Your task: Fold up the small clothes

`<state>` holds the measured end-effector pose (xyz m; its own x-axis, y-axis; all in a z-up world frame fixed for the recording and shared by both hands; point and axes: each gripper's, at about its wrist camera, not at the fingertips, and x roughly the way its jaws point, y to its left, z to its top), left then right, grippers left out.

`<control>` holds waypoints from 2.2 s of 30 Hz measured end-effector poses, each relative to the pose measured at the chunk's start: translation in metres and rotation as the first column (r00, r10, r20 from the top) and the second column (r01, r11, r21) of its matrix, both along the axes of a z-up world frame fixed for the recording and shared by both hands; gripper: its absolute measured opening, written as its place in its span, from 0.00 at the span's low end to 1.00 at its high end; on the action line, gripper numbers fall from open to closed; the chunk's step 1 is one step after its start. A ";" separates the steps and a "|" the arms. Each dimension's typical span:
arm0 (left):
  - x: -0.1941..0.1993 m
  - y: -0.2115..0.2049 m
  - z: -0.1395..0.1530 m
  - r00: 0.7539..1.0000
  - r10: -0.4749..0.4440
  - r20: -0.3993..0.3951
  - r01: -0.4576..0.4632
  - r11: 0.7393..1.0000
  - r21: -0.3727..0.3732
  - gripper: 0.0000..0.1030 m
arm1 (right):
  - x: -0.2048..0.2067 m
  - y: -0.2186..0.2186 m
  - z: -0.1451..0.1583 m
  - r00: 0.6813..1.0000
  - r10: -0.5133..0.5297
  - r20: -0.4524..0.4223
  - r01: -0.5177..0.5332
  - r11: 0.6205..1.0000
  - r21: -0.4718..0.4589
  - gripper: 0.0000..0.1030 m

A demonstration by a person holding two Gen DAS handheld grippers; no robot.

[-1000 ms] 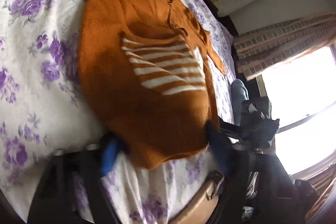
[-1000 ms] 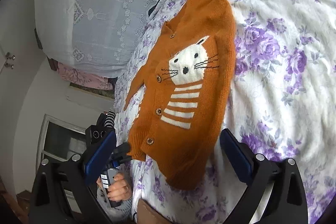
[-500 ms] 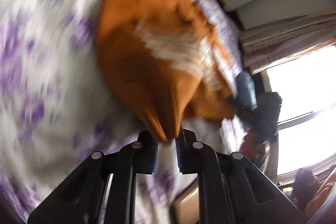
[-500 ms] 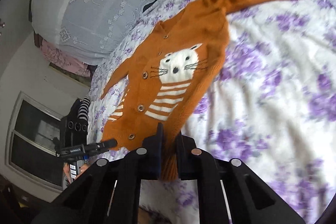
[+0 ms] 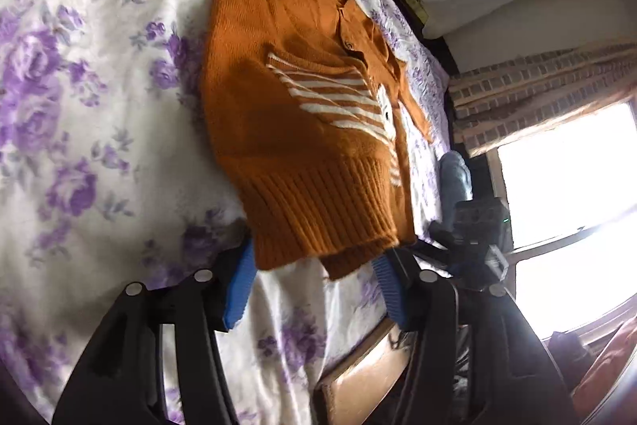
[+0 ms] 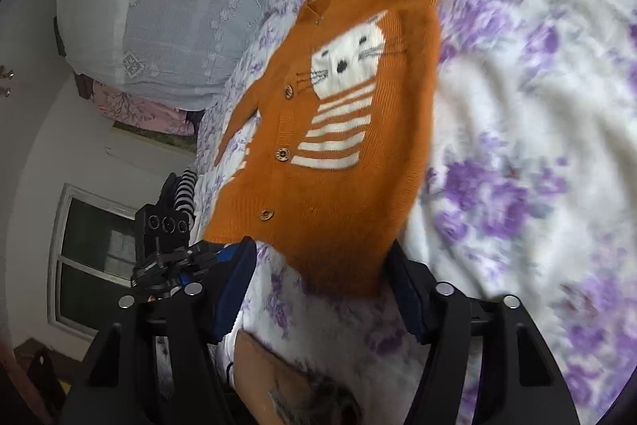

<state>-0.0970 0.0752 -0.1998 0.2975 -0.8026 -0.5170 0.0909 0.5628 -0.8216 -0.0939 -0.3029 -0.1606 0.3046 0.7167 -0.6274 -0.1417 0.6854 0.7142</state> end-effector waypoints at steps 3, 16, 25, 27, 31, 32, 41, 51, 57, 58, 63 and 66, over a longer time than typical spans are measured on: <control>-0.001 -0.002 0.002 1.000 -0.006 0.007 0.006 1.000 -0.003 0.51 | 0.007 0.009 0.003 1.000 0.002 0.017 -0.003 1.000 0.024 0.16; -0.025 0.024 0.023 0.997 0.017 0.080 -0.031 0.984 0.175 0.21 | -0.023 -0.041 0.025 1.000 0.006 0.023 -0.002 0.984 -0.179 0.18; 0.005 -0.011 0.085 0.959 -0.040 0.281 -0.028 0.972 0.233 0.72 | 0.020 -0.013 0.062 0.978 0.002 0.207 0.034 0.985 -0.170 0.42; 0.021 -0.027 0.068 0.967 -0.055 0.248 -0.017 0.960 0.281 0.77 | 0.036 -0.005 0.037 0.993 -0.002 0.116 0.020 0.988 -0.154 0.50; 0.036 -0.033 0.020 0.986 -0.078 0.145 0.028 0.948 0.316 0.76 | 0.039 -0.014 0.014 0.997 -0.002 0.071 0.008 0.996 -0.089 0.53; 0.038 -0.032 0.023 0.989 -0.087 0.123 0.043 0.943 0.329 0.76 | 0.038 -0.017 0.017 0.998 0.009 0.056 -0.003 0.996 -0.090 0.58; 0.129 -0.035 0.079 0.977 0.004 0.214 -0.081 0.932 0.353 0.91 | 0.137 0.014 0.082 0.968 -0.068 0.242 0.079 0.996 -0.035 0.88; 0.180 -0.043 0.035 0.977 0.040 0.209 -0.123 0.905 0.406 0.95 | 0.193 0.003 0.021 0.978 -0.055 0.203 0.081 0.990 -0.119 0.91; 0.175 -0.077 0.073 0.952 -0.026 0.306 -0.120 0.885 0.449 0.95 | 0.168 -0.058 0.054 0.939 -0.259 0.228 0.270 0.963 -0.018 0.96; 0.178 -0.087 0.078 0.946 -0.037 0.322 -0.128 0.870 0.477 0.95 | 0.164 -0.069 0.055 0.929 -0.290 0.232 0.301 0.953 -0.015 0.96; 0.208 -0.129 0.077 0.954 -0.029 0.299 -0.129 0.860 0.494 0.95 | 0.147 -0.134 0.030 0.900 -0.393 0.187 0.389 0.919 0.061 0.93; 0.229 -0.155 0.039 0.984 -0.053 0.169 -0.044 0.851 0.523 0.95 | 0.148 -0.131 0.030 0.901 -0.377 0.215 0.371 0.926 0.070 0.96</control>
<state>0.1324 -0.0794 -0.1611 0.4169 -0.4287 -0.8015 0.2051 0.9034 -0.3766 0.0545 -0.4343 -0.1302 0.6817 0.5383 -0.4954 -0.0343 0.7000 0.7133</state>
